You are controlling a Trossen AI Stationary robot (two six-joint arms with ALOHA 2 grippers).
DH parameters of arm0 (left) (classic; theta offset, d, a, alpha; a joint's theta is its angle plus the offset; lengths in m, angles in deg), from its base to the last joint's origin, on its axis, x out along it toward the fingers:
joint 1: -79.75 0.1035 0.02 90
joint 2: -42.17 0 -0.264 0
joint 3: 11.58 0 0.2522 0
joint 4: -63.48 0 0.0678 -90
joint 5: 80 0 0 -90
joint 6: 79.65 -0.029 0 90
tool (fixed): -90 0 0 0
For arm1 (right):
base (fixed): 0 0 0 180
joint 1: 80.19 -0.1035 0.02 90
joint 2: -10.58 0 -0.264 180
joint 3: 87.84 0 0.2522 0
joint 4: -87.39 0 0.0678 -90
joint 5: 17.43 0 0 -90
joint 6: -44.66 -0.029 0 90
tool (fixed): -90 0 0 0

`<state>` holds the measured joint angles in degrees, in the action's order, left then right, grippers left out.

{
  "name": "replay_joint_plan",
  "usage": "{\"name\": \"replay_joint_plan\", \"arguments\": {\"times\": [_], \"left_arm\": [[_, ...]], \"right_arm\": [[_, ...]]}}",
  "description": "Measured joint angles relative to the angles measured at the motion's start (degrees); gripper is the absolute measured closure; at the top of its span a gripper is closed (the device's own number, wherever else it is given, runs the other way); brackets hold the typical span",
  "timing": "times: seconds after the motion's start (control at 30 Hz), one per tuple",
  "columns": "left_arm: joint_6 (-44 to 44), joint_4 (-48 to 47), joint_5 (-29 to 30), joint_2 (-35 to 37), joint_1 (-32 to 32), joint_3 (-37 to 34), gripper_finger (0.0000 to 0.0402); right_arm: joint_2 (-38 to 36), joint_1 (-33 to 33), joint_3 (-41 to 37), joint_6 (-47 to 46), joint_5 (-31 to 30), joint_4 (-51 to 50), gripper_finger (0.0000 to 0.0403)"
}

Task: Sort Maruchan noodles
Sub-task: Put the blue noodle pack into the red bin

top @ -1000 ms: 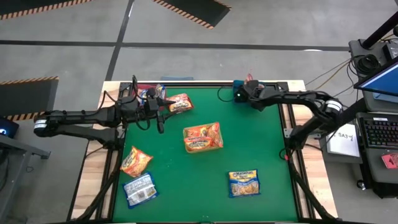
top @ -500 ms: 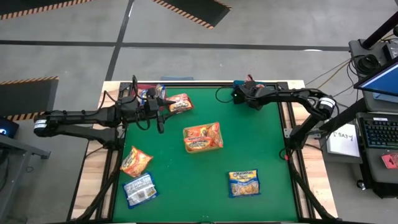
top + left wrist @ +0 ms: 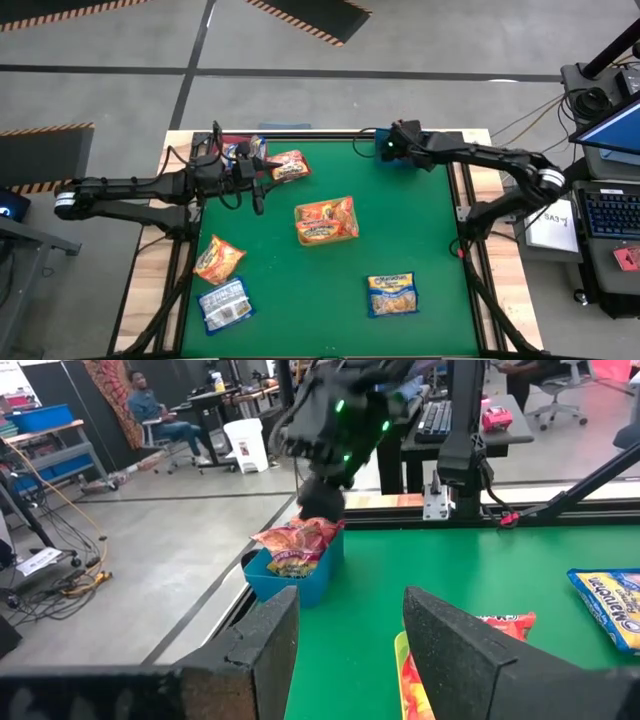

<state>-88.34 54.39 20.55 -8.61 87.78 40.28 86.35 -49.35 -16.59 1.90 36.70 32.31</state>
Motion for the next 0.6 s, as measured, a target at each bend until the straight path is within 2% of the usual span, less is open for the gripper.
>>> {"name": "replay_joint_plan", "arguments": {"times": [0.2,0.4,0.6], "left_arm": [[0.0,-0.2,0.0,-0.5,0.0,0.0,0.0238],[0.0,-0.2,0.0,-1.5,0.0,0.0,0.0238],[-0.2,0.0,0.0,-2.5,0.0,0.5,0.0238]], "right_arm": [[-6.5,-6.5,0.0,3.3,8.7,0.1,0.0211],[-10.2,-14.8,0.0,6.4,23.8,0.3,0.0213],[-10.0,-23.0,-0.1,5.6,36.6,1.0,0.0221]]}}
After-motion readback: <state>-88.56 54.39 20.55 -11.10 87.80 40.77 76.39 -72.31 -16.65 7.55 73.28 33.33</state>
